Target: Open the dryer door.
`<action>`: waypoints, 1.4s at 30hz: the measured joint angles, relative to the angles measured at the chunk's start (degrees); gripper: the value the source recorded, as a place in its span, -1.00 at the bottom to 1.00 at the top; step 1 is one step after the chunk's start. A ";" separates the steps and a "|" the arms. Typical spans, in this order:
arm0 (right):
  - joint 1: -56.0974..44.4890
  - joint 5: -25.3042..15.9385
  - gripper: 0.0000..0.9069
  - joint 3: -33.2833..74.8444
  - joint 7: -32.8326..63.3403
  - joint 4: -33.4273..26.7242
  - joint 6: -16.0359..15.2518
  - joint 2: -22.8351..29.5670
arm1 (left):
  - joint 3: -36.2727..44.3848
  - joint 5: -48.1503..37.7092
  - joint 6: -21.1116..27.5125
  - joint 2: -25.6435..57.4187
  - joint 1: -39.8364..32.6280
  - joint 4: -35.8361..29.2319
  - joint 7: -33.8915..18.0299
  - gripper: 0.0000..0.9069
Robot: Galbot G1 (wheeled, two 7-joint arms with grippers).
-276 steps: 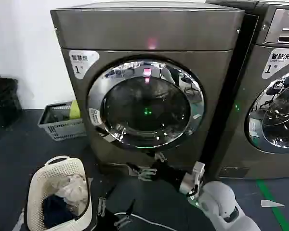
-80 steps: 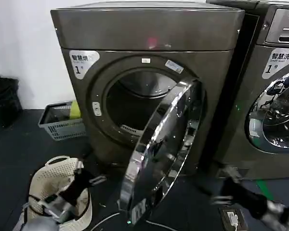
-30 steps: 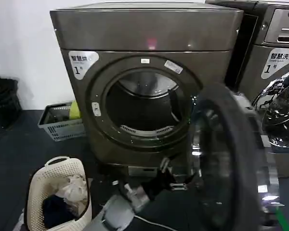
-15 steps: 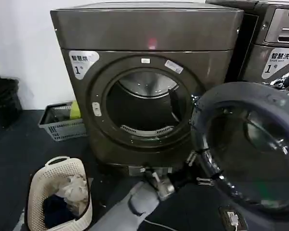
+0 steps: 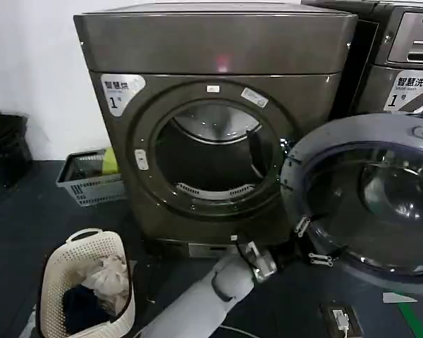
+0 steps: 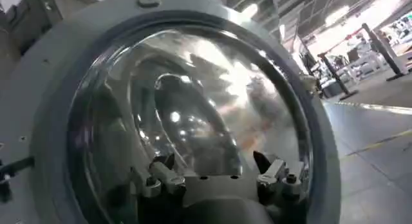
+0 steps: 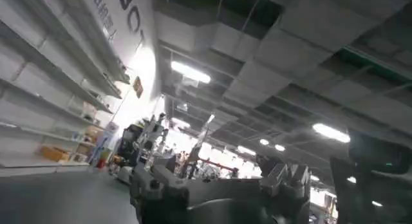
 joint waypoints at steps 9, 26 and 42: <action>-0.41 -0.01 1.00 0.92 -0.05 -0.91 0.05 -0.46 | 1.42 0.54 -0.15 -3.99 -3.81 6.27 -0.03 1.00; -0.62 0.00 1.00 1.15 -0.28 -1.38 0.24 -0.44 | 1.75 0.95 -0.59 -8.90 -7.52 12.82 -0.08 1.00; -0.34 -0.09 1.00 -0.04 -1.24 -0.60 0.11 -0.49 | 1.56 1.15 0.09 -7.34 -5.73 11.09 0.15 1.00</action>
